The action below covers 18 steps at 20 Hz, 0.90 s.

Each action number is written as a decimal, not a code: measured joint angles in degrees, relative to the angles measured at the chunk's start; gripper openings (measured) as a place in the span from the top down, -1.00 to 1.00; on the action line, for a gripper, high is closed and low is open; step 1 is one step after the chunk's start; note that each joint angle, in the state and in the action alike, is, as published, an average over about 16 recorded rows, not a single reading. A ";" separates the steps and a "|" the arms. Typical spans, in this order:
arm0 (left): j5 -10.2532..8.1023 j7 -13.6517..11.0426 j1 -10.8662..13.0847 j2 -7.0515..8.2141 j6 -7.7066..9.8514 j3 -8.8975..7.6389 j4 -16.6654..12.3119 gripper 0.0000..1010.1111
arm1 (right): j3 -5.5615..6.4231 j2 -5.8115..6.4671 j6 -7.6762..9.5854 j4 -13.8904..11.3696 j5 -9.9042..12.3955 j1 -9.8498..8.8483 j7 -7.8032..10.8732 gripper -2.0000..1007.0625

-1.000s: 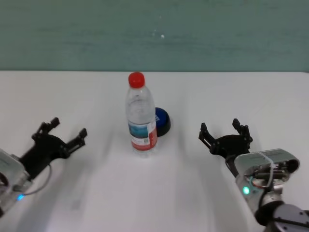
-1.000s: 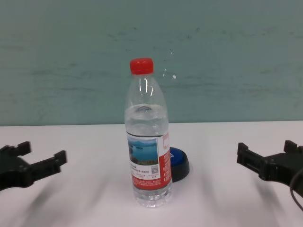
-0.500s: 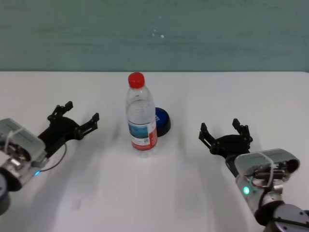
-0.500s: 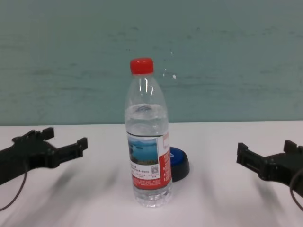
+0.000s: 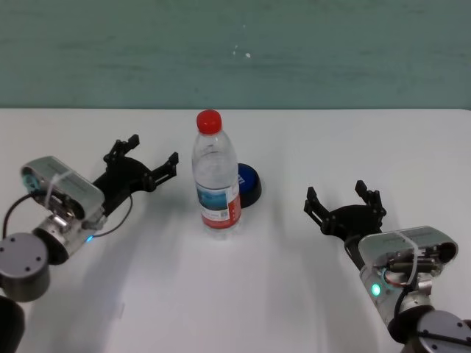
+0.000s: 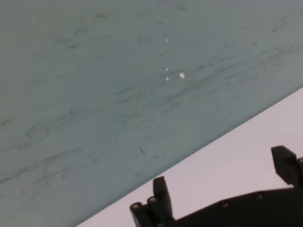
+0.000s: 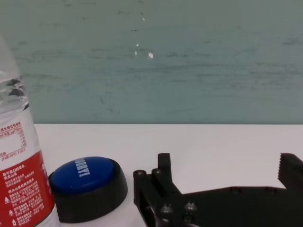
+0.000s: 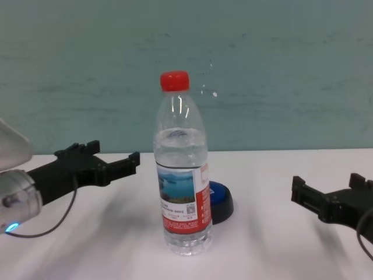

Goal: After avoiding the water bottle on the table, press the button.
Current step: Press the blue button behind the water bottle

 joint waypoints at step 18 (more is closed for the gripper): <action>2.45 1.39 -5.97 -4.41 -0.87 3.15 6.96 -0.98 | 0.00 0.00 0.00 0.00 0.00 0.00 0.00 -0.99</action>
